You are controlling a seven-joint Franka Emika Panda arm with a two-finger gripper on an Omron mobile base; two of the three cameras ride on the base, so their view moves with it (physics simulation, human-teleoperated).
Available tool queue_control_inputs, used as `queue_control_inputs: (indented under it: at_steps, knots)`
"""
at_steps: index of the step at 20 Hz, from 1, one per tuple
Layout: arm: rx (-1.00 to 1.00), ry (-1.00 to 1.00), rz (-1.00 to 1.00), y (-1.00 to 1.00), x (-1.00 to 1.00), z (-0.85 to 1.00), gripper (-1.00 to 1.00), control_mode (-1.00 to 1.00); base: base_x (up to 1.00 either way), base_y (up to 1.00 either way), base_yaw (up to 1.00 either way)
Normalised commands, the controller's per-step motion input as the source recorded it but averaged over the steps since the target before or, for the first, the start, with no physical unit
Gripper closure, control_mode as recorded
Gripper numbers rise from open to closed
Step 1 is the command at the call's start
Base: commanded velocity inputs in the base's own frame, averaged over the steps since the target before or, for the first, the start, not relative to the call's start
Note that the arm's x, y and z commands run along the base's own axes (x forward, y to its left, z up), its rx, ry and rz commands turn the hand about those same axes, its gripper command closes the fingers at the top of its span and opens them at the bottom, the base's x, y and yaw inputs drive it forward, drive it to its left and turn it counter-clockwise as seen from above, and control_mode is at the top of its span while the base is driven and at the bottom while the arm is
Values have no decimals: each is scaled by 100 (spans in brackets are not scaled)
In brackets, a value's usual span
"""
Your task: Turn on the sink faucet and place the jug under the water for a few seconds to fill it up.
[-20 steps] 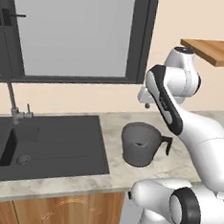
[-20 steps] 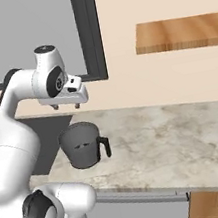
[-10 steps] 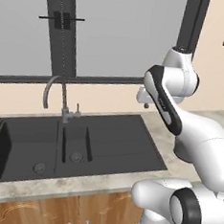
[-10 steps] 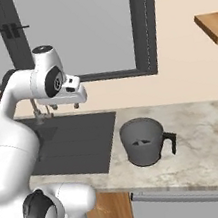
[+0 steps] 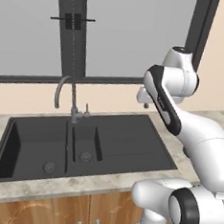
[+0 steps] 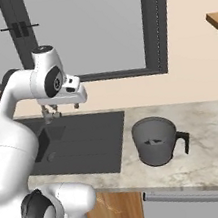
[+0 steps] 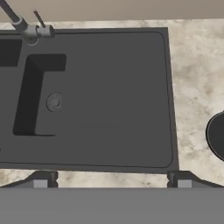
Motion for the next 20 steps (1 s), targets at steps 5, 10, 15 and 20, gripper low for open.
queue_control_inputs:
  at_steps: [5,10,15,20]
  knots:
    - [0,0,0,0,0,0,-100,100,0,29,0]
    - [0,0,0,0,0,0,-100,100,0,8,1]
    - [2,-13,13,0,8,-44,-100,-100,0,0,0]
    - [8,-32,39,9,53,-35,-100,-100,0,0,0]
